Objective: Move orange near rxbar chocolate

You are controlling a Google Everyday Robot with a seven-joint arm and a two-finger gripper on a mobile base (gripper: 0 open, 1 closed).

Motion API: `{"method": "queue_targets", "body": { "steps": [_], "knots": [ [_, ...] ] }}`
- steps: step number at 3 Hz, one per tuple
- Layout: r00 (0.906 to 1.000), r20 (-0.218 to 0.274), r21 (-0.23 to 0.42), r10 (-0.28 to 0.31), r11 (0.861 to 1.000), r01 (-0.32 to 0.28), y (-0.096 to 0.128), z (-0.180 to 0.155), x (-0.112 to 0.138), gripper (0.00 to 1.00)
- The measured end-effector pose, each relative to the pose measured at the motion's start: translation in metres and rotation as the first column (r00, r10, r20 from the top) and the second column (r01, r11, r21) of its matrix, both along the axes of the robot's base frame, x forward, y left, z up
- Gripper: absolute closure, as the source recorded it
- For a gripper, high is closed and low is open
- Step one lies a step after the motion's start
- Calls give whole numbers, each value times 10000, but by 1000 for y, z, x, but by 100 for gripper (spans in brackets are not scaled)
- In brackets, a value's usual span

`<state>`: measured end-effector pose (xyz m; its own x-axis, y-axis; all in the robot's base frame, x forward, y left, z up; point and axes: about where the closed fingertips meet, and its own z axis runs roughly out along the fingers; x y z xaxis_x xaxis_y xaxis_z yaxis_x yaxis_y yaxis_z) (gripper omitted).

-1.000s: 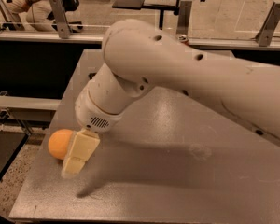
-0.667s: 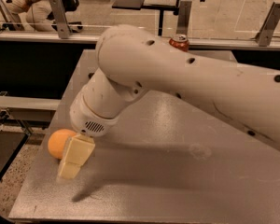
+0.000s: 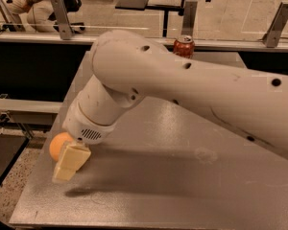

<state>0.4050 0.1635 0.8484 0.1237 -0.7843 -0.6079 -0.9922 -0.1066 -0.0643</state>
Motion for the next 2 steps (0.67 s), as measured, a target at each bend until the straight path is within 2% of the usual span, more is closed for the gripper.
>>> {"method": "queue_targets", "body": {
  "steps": [2],
  "knots": [
    [10000,-34,-43,-41,10000,41,-6,3,11,71]
  ]
}}
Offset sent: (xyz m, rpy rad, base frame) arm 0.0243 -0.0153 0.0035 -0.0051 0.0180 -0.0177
